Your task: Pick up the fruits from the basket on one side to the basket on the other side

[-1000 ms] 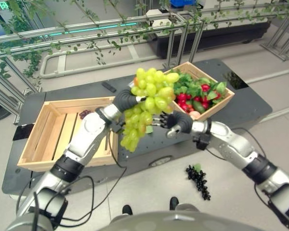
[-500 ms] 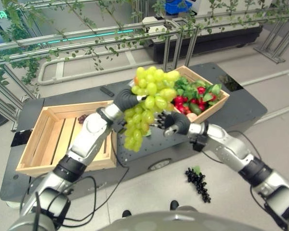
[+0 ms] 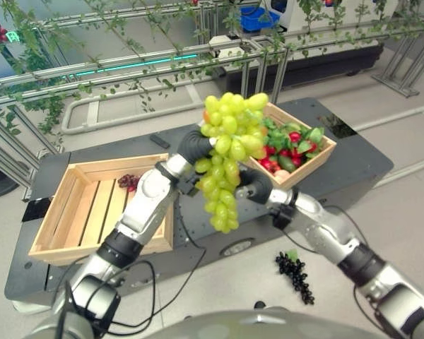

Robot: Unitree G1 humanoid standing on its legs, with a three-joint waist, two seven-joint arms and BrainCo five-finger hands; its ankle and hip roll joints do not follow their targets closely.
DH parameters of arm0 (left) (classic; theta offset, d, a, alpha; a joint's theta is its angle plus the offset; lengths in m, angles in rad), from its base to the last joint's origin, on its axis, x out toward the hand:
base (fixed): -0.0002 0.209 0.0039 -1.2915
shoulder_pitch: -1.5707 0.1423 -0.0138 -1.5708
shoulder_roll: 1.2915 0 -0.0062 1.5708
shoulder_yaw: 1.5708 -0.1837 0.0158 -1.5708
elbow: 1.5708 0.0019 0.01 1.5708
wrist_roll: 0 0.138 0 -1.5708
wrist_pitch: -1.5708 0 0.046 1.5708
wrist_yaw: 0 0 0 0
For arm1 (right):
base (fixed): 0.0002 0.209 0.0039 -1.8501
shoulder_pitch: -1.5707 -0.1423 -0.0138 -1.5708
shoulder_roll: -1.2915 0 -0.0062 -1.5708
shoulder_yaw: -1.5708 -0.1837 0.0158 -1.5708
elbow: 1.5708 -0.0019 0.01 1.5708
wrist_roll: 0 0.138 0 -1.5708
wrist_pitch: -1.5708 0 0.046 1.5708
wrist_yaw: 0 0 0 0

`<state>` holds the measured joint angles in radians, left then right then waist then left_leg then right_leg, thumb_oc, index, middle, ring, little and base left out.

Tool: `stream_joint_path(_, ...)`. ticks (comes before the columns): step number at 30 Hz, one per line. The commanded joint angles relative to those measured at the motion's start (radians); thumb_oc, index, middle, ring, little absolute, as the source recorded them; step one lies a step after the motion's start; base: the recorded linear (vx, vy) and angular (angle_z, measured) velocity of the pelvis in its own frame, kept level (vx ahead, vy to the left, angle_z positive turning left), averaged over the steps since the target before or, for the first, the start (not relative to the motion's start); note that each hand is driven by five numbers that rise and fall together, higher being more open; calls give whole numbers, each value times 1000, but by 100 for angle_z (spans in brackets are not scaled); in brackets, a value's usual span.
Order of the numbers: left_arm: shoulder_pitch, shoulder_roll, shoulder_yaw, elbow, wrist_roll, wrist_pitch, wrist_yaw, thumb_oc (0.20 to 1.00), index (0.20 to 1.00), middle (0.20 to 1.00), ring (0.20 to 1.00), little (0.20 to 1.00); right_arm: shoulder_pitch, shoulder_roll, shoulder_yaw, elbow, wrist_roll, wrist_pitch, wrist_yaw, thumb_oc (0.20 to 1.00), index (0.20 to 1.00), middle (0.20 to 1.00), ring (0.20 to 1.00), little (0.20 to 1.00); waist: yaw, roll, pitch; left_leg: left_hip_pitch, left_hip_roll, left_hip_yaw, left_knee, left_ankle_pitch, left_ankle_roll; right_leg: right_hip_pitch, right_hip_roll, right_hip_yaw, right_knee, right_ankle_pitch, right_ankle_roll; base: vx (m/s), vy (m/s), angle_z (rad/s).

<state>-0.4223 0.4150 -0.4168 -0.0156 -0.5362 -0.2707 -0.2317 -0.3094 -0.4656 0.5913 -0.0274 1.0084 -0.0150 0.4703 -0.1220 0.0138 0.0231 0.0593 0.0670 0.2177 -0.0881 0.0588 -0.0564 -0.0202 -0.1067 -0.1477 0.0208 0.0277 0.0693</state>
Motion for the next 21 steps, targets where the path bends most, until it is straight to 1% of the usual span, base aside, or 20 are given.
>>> stream_joint_path(1, -162, -39, -75, 49, -35, -47, 21, 200, 200, 200, 200, 200, -101, 114, 3, -79, 71, -76, 13, 1000, 1000, 1000, 1000, 1000, -3, -35, 12, 26, -26, -5, 31, -88, 26, -20, -49, 38, 85, -37, 77, 0, 0, 0)
stream_joint_path(9, -178, -66, -99, 55, -36, -46, 40, 200, 200, 200, 200, 200, -112, 137, 52, -100, 126, -62, 9, 1000, 1000, 1000, 1000, 1000, -2, -37, 16, 25, -27, -3, 31, -87, 27, -22, -51, 40, 87, -34, 76, 0, 0, 0)
stream_joint_path(16, -180, -72, -107, 53, -30, -44, 45, 200, 200, 200, 200, 200, -121, 148, 101, -106, 181, -31, 14, 1000, 1000, 1000, 1000, 1000, -1, -37, 19, 24, -26, -3, 33, -86, 27, -25, -51, 41, 89, -32, 75, 0, 0, 0)
stream_joint_path(19, -189, -82, -119, 54, -22, -42, 45, 200, 200, 200, 200, 200, -138, 156, 139, -109, 200, -11, 19, 1000, 1000, 1000, 1000, 1000, 2, -38, 19, 23, -25, -3, 32, -86, 26, -27, -50, 41, 91, -33, 74, 0, 0, 0)
stream_joint_path(21, -189, -82, -119, 54, -22, -42, 45, 200, 200, 200, 200, 200, -138, 156, 139, -109, 200, -11, 19, 1000, 1000, 1000, 1000, 1000, 2, -38, 19, 23, -25, -3, 32, -86, 26, -27, -50, 41, 91, -33, 74, 0, 0, 0)
